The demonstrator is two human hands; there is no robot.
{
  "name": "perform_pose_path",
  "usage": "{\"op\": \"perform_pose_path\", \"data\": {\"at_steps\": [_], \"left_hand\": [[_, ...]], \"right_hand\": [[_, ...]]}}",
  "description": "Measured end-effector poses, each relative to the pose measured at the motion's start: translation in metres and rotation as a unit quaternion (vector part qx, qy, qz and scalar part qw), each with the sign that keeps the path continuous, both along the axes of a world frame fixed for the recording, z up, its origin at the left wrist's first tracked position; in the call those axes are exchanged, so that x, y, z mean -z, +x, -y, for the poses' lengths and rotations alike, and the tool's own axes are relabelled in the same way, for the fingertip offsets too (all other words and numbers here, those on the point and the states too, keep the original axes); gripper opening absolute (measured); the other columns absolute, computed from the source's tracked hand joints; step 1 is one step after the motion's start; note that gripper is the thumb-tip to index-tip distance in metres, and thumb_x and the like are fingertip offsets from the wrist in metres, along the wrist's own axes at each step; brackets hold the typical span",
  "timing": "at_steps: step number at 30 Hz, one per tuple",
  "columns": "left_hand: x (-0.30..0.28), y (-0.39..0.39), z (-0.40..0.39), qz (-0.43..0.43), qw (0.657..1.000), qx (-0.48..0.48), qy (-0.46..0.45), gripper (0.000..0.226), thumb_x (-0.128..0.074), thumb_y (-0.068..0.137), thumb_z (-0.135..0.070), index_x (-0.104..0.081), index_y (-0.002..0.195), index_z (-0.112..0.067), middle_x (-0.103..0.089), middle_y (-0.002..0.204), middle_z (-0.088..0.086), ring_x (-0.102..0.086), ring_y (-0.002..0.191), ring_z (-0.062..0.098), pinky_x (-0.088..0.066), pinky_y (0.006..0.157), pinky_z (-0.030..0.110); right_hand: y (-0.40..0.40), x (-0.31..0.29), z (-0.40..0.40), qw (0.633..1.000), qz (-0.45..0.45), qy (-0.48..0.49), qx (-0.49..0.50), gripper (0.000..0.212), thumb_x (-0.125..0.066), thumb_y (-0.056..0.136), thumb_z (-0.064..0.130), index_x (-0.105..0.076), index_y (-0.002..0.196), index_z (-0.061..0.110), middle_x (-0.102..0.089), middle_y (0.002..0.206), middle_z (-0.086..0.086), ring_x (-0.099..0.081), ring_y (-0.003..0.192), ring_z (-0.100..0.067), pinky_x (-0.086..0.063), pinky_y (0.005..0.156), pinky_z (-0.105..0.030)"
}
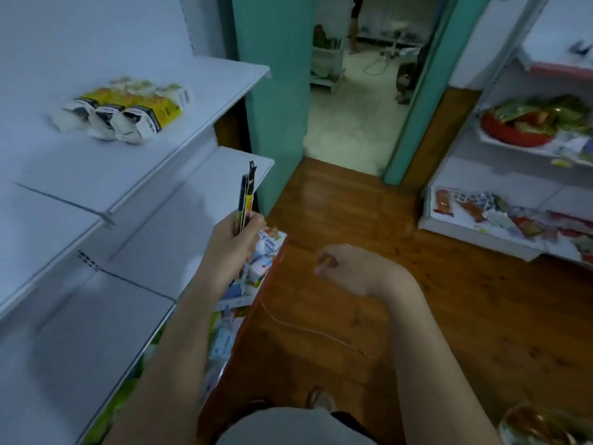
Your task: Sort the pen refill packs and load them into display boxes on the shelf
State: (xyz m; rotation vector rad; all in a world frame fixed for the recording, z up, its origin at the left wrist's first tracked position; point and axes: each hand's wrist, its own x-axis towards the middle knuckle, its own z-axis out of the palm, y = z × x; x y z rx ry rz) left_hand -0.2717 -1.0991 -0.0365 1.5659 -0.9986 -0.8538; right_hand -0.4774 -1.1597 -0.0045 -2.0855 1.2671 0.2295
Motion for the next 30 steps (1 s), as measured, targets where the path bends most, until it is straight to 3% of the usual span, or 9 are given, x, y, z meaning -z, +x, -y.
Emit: {"op": "perform_pose_path", "data": {"at_steps": [3, 6, 8, 11, 14, 18, 23, 27, 30], "left_hand": [[-0.01, 0.011, 0.043, -0.043, 0.996, -0.07, -0.027, 0.018, -0.053, 0.1, -0.023, -0.058, 0.086, -0.014, -0.04, 0.051, -0.008, -0.033, 0.047, 0.015, -0.03, 0.052, 0.033], [-0.012, 0.026, 0.072, -0.066, 0.992, -0.101, -0.022, 0.018, -0.051, 0.101, -0.021, -0.06, 0.09, -0.01, -0.041, 0.05, -0.011, -0.032, 0.046, 0.012, -0.029, 0.05, 0.03], [-0.01, 0.041, 0.091, -0.069, 0.991, -0.116, -0.023, 0.021, -0.051, 0.101, -0.021, -0.061, 0.086, -0.011, -0.036, 0.052, -0.007, -0.031, 0.048, 0.014, -0.028, 0.051, 0.032], [-0.01, 0.065, 0.123, -0.084, 0.988, -0.123, -0.035, 0.025, -0.053, 0.101, -0.019, -0.059, 0.078, -0.013, -0.034, 0.054, -0.003, -0.03, 0.05, 0.017, -0.028, 0.054, 0.035], [-0.019, 0.1, 0.158, -0.141, 0.98, -0.1, -0.099, 0.04, -0.055, 0.099, -0.016, -0.054, 0.061, -0.026, -0.031, 0.056, -0.004, -0.03, 0.051, 0.016, -0.032, 0.053, 0.03], [-0.046, 0.152, 0.21, -0.238, 0.938, -0.123, -0.223, 0.045, -0.055, 0.096, -0.033, -0.035, 0.058, -0.018, -0.021, 0.053, -0.002, -0.02, 0.043, 0.011, -0.025, 0.044, 0.024], [-0.077, 0.188, 0.262, -0.298, 0.862, -0.185, -0.366, 0.052, -0.032, 0.105, -0.04, -0.036, 0.06, -0.015, -0.022, 0.049, -0.002, -0.02, 0.042, 0.011, -0.024, 0.043, 0.024], [-0.093, 0.215, 0.278, -0.267, 0.825, -0.312, -0.389, 0.055, -0.034, 0.101, -0.046, -0.036, 0.057, -0.013, -0.04, 0.046, 0.003, -0.044, 0.048, 0.019, -0.044, 0.052, 0.028], [-0.097, 0.238, 0.283, -0.215, 0.8, -0.379, -0.412, 0.052, -0.032, 0.102, -0.047, -0.035, 0.062, -0.013, -0.049, 0.052, 0.002, -0.049, 0.055, 0.02, -0.046, 0.059, 0.031]], "right_hand": [[0.013, -0.005, 0.059, 0.998, 0.037, -0.025, -0.037, 0.033, -0.046, 0.102, 0.039, -0.056, 0.129, 0.021, -0.06, 0.127, -0.001, -0.055, 0.105, -0.017, -0.042, 0.081, -0.028], [0.035, -0.001, 0.103, 0.993, 0.008, -0.002, -0.114, 0.035, -0.047, 0.101, 0.04, -0.058, 0.126, 0.017, -0.061, 0.126, -0.004, -0.058, 0.109, -0.02, -0.048, 0.091, -0.035], [0.053, 0.003, 0.135, 0.989, 0.023, 0.027, -0.143, 0.036, -0.049, 0.1, 0.043, -0.058, 0.128, 0.022, -0.062, 0.125, -0.001, -0.058, 0.107, -0.017, -0.049, 0.094, -0.034], [0.09, 0.002, 0.187, 0.987, 0.062, 0.014, -0.149, 0.034, -0.05, 0.1, 0.04, -0.055, 0.129, 0.022, -0.064, 0.116, 0.001, -0.059, 0.095, -0.013, -0.047, 0.076, -0.026], [0.138, -0.004, 0.232, 0.978, 0.085, 0.018, -0.191, 0.027, -0.051, 0.1, 0.037, -0.057, 0.124, 0.024, -0.063, 0.117, 0.007, -0.06, 0.097, -0.012, -0.049, 0.082, -0.027], [0.195, -0.024, 0.282, 0.965, 0.13, 0.028, -0.224, 0.028, -0.051, 0.1, 0.04, -0.059, 0.121, 0.024, -0.063, 0.114, 0.002, -0.064, 0.096, -0.017, -0.053, 0.083, -0.032], [0.278, -0.054, 0.311, 0.916, 0.318, 0.093, -0.228, 0.023, -0.05, 0.099, 0.042, -0.062, 0.113, 0.028, -0.068, 0.101, 0.002, -0.067, 0.085, -0.01, -0.053, 0.068, -0.023], [0.34, -0.058, 0.312, 0.875, 0.374, 0.157, -0.263, 0.014, -0.05, 0.101, 0.035, -0.059, 0.108, 0.026, -0.07, 0.093, -0.008, -0.07, 0.076, -0.022, -0.051, 0.057, -0.034], [0.38, -0.059, 0.316, 0.841, 0.411, 0.188, -0.297, 0.016, -0.048, 0.103, 0.026, -0.06, 0.11, 0.019, -0.063, 0.072, -0.01, -0.06, 0.056, -0.028, -0.043, 0.048, -0.031]]}}
